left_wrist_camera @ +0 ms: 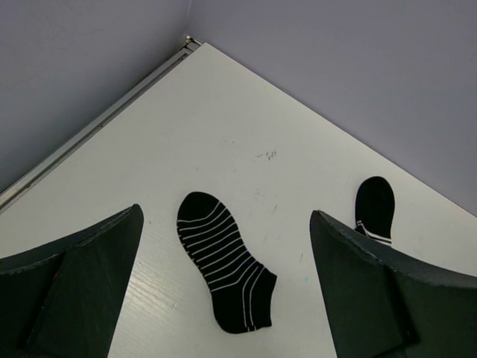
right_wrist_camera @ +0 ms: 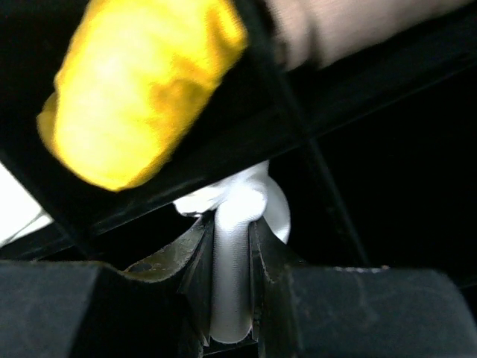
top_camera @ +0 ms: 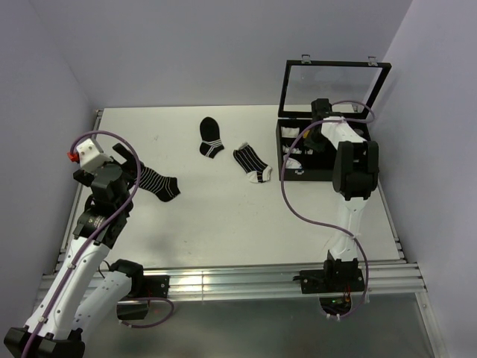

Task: Roll the socks
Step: Place the sock in the storage box.

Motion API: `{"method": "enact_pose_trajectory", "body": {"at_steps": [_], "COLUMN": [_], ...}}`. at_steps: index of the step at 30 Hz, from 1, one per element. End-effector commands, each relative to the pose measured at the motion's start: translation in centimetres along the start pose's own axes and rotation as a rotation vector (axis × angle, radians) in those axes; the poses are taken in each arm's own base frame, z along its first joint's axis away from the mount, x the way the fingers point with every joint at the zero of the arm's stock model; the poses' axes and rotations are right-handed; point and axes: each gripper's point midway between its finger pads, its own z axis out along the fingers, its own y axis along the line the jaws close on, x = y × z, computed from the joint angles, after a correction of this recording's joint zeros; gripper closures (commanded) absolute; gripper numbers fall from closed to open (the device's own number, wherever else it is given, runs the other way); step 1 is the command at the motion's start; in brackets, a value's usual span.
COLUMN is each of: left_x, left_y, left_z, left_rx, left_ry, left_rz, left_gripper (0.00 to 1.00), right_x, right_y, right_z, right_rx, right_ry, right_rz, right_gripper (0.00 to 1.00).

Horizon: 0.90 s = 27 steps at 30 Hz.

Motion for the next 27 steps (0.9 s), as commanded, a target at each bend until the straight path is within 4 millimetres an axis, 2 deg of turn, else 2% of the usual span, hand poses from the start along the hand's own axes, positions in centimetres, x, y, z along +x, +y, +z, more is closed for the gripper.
{"method": "enact_pose_trajectory", "body": {"at_steps": [1,3,9,15,19,21,24,27], "left_x": [-0.8,-0.9,-0.8,-0.9,-1.1,-1.1,-1.0,-1.1], "left_y": [-0.5,-0.4,-0.5,-0.4,-0.4,-0.4,-0.3,-0.3], "left_z": [0.0,-0.1,-0.1,-0.2,-0.2,-0.2,-0.3,-0.3], "left_rx": [0.021,0.02,0.024,0.023,0.025,0.024,0.025,0.026], "left_ry": [-0.018,-0.02,-0.019,-0.02,-0.023,-0.024,-0.023,-0.024], "left_rz": [-0.015,-0.016,-0.017,-0.018,-0.021,-0.023,-0.021,-0.024], "left_gripper": [0.01,0.01,0.01,0.01,0.01,0.01,0.01,0.01], "right_x": [-0.9,-1.0,-2.2,-2.8,-3.4,-3.7,-3.6,-2.8], "right_y": [4.0,4.3,4.4,4.7,4.5,4.3,4.1,4.1], "right_z": [-0.6,-1.2,-3.4,-5.3,-6.9,-7.4,-7.3,-6.3], "right_rx": [-0.095,-0.109,-0.131,-0.158,-0.162,-0.159,-0.153,-0.152], "right_ry": [-0.043,-0.057,-0.099,-0.122,-0.156,-0.172,-0.177,-0.146], "right_rz": [-0.013,-0.014,-0.02,-0.023,-0.018,-0.011,-0.006,-0.004], "right_gripper": [0.78,0.69,0.54,0.47,0.47,0.51,0.57,0.61]}}
